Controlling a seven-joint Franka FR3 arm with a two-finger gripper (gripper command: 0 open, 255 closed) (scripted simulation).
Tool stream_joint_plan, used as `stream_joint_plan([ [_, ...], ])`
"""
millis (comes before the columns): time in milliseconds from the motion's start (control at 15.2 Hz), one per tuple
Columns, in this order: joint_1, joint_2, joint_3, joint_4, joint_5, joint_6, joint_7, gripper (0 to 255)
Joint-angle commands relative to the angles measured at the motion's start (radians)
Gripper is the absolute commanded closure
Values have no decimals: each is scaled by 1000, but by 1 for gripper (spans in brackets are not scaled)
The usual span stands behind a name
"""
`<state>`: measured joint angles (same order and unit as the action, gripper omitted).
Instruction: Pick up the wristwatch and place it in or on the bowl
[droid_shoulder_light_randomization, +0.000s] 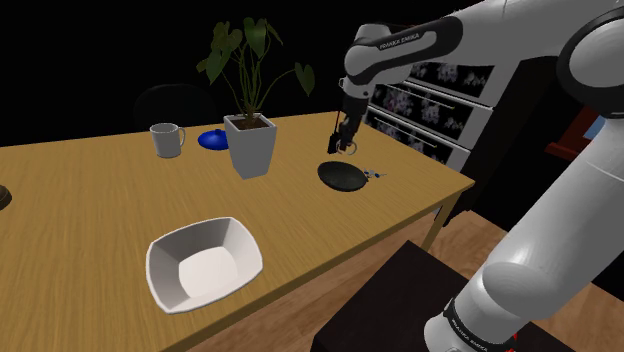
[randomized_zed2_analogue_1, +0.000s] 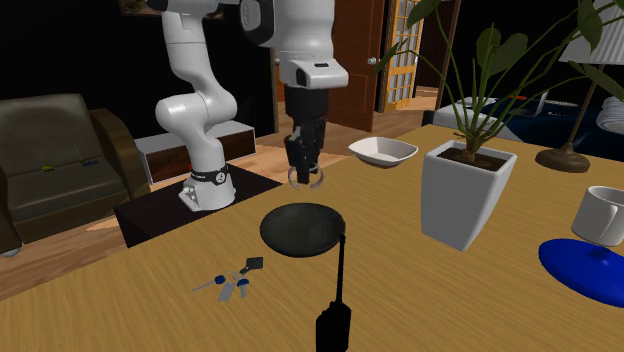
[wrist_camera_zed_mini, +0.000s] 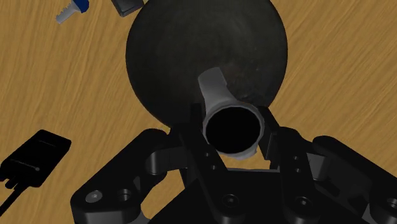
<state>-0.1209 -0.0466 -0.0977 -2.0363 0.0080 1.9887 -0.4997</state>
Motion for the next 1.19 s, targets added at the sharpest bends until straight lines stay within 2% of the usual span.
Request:
stream_joint_plan([
  [0,-9,10,-10,2,0,7,-20,255],
  [924,-10,82,-11,-115,11,197,-29,255],
  [1122,-10,82,-11,-115,11,197,-29,255],
])
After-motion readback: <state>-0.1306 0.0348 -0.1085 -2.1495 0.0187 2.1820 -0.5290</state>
